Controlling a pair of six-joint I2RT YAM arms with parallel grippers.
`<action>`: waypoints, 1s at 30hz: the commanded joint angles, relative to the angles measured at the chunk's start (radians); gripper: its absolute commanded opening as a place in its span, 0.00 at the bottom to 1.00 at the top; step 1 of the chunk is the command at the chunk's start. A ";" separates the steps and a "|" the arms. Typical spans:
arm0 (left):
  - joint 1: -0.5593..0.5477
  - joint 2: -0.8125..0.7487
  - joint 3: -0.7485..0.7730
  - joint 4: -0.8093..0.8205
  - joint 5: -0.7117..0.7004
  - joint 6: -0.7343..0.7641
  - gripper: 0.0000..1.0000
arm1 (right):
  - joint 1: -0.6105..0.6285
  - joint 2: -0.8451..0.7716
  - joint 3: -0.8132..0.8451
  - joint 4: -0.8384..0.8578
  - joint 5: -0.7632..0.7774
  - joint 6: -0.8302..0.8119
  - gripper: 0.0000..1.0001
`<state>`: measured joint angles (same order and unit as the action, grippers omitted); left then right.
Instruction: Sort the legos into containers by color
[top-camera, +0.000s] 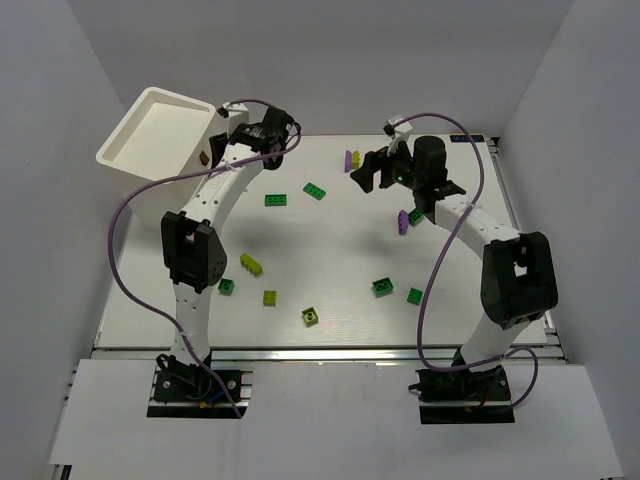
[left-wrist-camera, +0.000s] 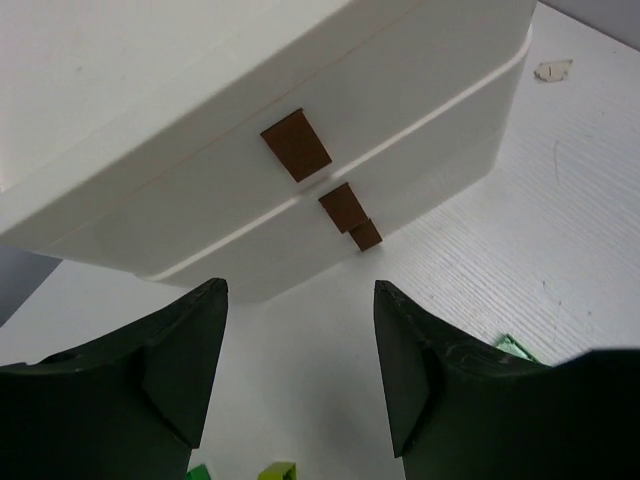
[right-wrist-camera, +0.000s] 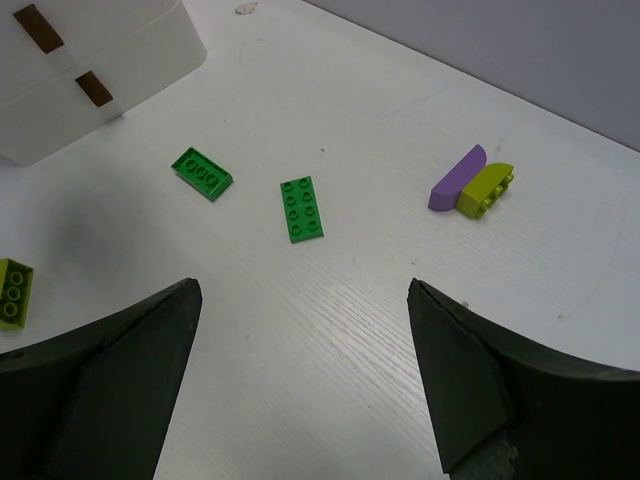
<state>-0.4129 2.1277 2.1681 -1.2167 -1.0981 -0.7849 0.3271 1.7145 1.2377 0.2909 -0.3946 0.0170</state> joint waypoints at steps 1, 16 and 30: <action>0.016 -0.032 -0.040 0.138 -0.092 0.047 0.70 | -0.011 -0.049 -0.020 0.021 -0.039 0.009 0.89; 0.068 0.066 -0.007 0.167 -0.103 0.015 0.62 | -0.046 -0.081 -0.047 -0.025 -0.024 0.000 0.89; 0.105 0.086 0.009 0.272 -0.109 0.090 0.63 | -0.071 -0.073 -0.044 -0.041 -0.024 -0.003 0.89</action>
<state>-0.3096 2.2452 2.1345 -1.0084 -1.1713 -0.7288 0.2626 1.6760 1.1946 0.2401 -0.4145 0.0185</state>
